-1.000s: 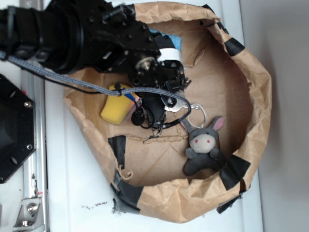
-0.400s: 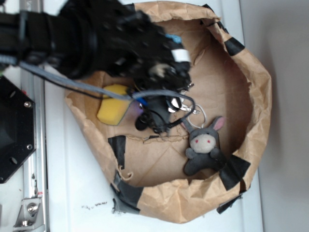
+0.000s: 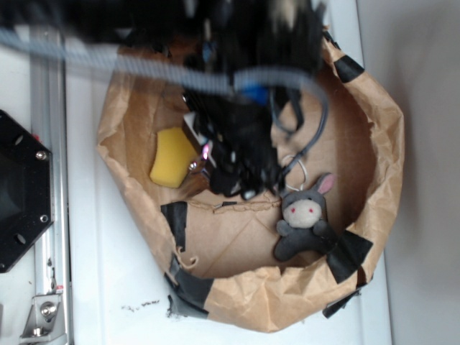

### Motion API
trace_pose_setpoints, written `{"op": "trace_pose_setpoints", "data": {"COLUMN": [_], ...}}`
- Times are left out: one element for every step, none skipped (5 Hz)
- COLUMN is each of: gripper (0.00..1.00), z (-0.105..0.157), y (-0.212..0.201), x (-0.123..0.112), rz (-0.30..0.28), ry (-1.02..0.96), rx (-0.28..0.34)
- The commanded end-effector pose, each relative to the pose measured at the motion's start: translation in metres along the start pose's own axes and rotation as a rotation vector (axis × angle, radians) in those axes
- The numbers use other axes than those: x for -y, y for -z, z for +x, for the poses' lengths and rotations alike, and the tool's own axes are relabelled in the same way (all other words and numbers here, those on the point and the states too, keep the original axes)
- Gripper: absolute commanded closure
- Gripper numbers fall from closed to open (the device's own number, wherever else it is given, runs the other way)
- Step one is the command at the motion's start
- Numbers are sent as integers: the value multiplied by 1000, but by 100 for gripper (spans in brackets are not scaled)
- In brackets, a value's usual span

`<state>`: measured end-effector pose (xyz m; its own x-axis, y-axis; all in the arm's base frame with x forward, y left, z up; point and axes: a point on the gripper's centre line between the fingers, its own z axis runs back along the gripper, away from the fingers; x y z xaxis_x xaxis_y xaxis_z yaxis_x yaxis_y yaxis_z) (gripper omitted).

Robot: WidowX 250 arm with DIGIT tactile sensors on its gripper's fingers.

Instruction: Grab the silver keys.

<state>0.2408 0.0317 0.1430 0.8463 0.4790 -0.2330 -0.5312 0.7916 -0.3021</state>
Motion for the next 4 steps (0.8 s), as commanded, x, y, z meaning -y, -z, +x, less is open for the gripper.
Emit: {"op": "trace_pose_setpoints", "data": {"gripper": [100, 100, 100, 100], "z": [-29, -28, -21, -23], "y": [-65, -59, -56, -49], "x": [25, 29, 31, 35], "rz": [-14, -2, 1, 10], "ry": [112, 112, 92, 101], "rx": [256, 355, 355, 361]}}
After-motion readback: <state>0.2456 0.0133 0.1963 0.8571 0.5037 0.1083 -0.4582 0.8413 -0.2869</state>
